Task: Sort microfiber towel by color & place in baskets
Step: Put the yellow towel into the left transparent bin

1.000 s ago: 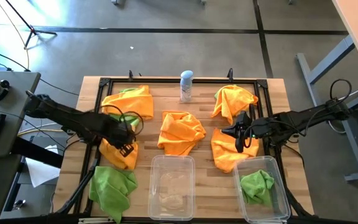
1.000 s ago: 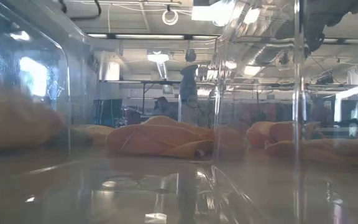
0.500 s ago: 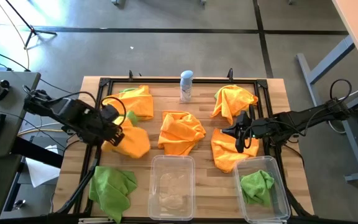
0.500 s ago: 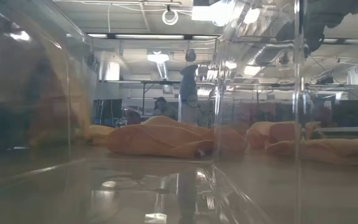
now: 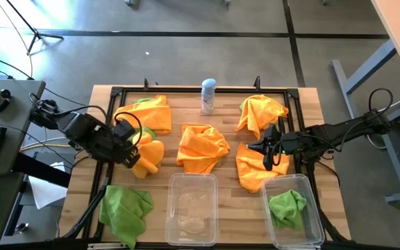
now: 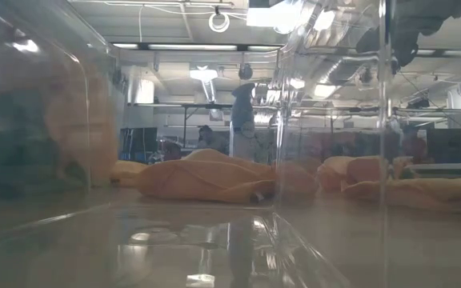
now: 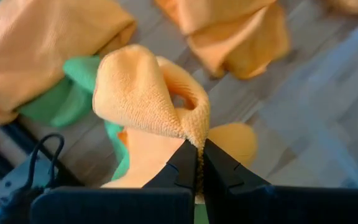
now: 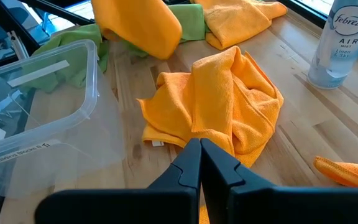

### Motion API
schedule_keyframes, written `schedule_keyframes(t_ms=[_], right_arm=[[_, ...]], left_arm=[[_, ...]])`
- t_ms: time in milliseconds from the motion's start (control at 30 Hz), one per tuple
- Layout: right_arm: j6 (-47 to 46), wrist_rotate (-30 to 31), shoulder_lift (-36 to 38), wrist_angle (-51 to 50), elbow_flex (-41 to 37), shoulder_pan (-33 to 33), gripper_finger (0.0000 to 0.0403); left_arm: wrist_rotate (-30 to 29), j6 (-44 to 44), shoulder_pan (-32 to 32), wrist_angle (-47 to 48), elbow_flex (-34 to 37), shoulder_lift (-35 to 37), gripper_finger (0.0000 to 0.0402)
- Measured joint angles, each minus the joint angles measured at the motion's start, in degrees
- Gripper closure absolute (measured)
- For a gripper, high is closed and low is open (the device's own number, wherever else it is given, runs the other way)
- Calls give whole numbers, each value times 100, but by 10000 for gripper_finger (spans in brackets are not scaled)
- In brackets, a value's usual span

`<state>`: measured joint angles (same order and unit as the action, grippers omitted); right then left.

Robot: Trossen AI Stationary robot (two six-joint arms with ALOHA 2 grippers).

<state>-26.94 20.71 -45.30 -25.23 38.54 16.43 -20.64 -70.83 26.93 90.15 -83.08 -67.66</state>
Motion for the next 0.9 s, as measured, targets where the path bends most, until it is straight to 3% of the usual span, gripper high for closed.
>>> schedule_keyframes(t_ms=[300,567,900], right_arm=[[-2,-21,0,0,0,0,403],[-2,-252,0,1,0,0,403],[31,-458,0,-34,0,0,403]], left_arm=[[-815,437,208,-17,-1097,-304,401],[-862,1133,250,-131,-2296,-961,401],[-850,1700,720,-452,-4313,-2340,401]])
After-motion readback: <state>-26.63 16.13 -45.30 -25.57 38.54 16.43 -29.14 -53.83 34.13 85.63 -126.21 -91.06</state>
